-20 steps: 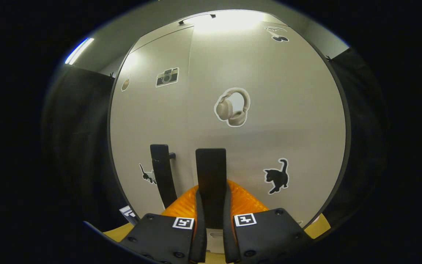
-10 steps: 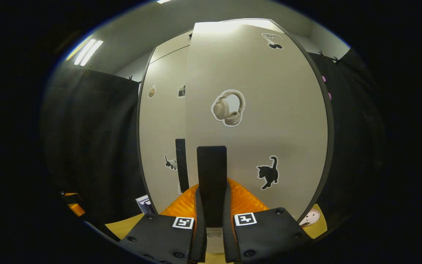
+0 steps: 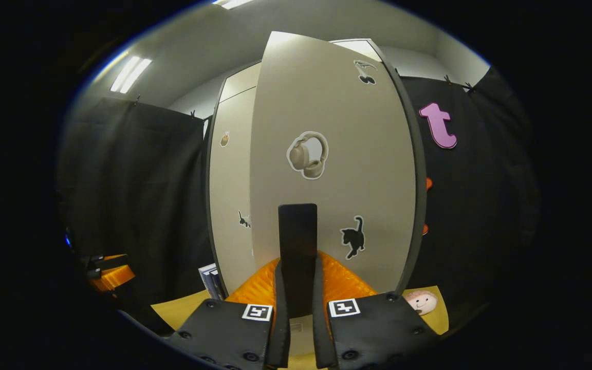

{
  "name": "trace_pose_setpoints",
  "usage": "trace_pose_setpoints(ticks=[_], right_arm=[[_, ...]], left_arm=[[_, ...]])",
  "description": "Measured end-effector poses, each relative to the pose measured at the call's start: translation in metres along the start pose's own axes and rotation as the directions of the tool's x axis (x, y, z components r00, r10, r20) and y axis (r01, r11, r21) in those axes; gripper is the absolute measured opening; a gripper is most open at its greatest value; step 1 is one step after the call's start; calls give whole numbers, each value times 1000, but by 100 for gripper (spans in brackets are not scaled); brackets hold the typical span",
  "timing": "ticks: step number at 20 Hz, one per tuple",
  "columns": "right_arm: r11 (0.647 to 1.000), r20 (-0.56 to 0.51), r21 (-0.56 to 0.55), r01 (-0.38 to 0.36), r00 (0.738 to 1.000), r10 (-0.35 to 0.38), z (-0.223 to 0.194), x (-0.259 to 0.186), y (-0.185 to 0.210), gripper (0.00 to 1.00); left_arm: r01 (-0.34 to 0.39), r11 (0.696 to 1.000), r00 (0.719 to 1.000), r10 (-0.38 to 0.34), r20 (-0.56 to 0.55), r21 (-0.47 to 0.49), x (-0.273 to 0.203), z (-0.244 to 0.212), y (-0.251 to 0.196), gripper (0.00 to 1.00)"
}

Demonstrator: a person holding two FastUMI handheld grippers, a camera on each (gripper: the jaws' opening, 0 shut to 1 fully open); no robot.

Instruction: Open the right door of the double-door shoe cabinet with the right hand, and open the left door with the left hand.

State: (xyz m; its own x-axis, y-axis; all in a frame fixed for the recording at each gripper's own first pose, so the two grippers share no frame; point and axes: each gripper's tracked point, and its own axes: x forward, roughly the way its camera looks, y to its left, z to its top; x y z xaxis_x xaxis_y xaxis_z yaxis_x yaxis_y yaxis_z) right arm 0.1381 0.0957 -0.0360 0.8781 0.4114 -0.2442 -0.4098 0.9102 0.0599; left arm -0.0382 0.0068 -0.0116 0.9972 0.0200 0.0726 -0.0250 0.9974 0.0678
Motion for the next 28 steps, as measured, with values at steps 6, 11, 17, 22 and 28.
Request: trace_pose_setpoints(ticks=[6, 11, 17, 22, 28], right_arm=[[999, -1, 8, 35, 999, -35, 1, -29, -21, 27], [994, 15, -27, 111, 994, -110, 4, -49, -41, 27], [965, 40, -84, 247, 969, -245, 6, -73, -75, 22], [945, 52, -106, 310, 951, -306, 6, -85, -97, 22], [938, 59, -89, 336, 941, -332, 8, -88, -111, 21]], left_arm=[[31, 1000, 999, -31, -29, 3, 12, -9, -11, 94], [57, 998, 998, -58, -36, -26, 20, -16, -12, 94], [64, 998, 998, -65, -23, -26, 30, -15, -13, 91], [82, 996, 996, -83, -17, -34, 33, -16, -19, 94], [57, 997, 998, -58, -28, -48, 35, -22, -8, 94]])
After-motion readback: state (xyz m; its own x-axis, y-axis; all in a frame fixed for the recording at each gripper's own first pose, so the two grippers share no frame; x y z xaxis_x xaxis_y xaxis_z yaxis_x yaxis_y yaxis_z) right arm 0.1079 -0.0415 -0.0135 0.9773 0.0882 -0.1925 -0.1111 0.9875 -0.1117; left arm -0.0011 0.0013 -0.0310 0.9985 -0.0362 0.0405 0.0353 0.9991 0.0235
